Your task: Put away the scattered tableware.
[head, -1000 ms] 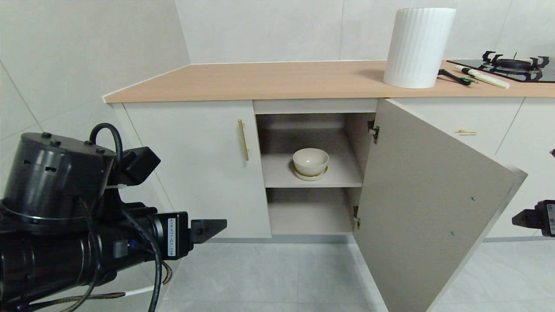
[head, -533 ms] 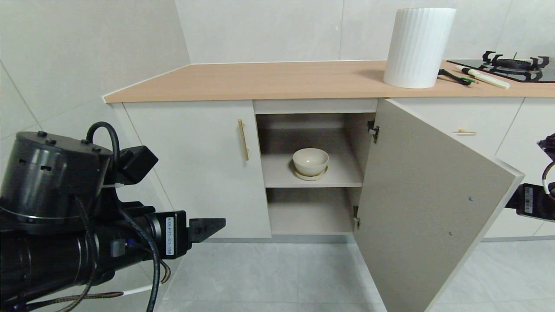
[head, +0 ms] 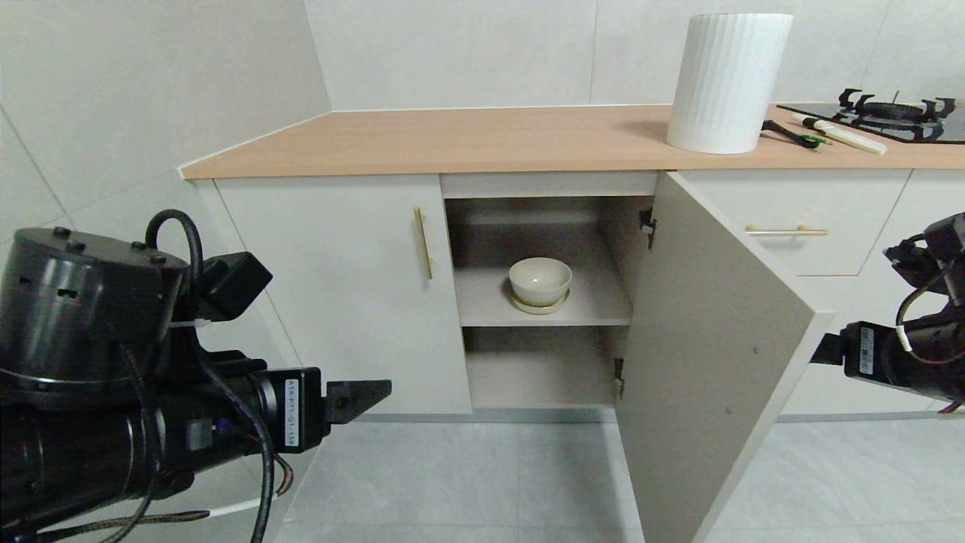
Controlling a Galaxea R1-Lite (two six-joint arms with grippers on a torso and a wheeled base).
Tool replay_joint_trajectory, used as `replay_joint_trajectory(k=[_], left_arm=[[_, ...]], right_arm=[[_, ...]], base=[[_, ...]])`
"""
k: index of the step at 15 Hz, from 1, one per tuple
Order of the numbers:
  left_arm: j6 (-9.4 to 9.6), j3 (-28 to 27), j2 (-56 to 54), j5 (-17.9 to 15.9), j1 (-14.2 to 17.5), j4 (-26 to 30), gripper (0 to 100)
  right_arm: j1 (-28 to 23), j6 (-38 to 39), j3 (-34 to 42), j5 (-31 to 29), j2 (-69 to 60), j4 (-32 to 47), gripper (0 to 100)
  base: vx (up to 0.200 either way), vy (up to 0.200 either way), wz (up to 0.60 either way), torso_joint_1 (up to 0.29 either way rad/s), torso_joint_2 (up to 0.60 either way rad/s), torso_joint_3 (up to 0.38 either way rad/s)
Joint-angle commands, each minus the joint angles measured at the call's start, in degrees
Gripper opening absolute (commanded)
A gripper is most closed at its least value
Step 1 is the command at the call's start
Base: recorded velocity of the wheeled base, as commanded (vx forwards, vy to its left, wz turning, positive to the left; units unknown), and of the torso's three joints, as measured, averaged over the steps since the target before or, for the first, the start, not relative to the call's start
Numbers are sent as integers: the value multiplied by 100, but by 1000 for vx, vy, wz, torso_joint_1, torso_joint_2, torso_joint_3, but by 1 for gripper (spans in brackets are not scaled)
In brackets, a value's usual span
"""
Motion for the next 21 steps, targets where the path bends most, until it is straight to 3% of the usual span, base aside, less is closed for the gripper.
replay_joint_trajectory(k=[1,9,14,19,21], left_arm=[[-6,2,-31,2,0,1,100],[3,2,-110,2,0,1,100],[91,-7,-145,11,0,1,100],[100,-7,-197,11,0,-25,100],[187,2,-241,11,9,-34,100]], right_arm=[[539,184,1,5,41,-6,100],[1391,316,1,-4,1025,-823,100],[1435,201,-131,348,1702,-2194,100],[1646,201,-755,638,2265,-2273,100],[1752,166,-1124,813,2555,-2273,100]], base=[[0,0,0,0,0,0],[0,0,0,0,0,0],[0,0,0,0,0,0],[0,0,0,0,0,0],[0,0,0,0,0,0]])
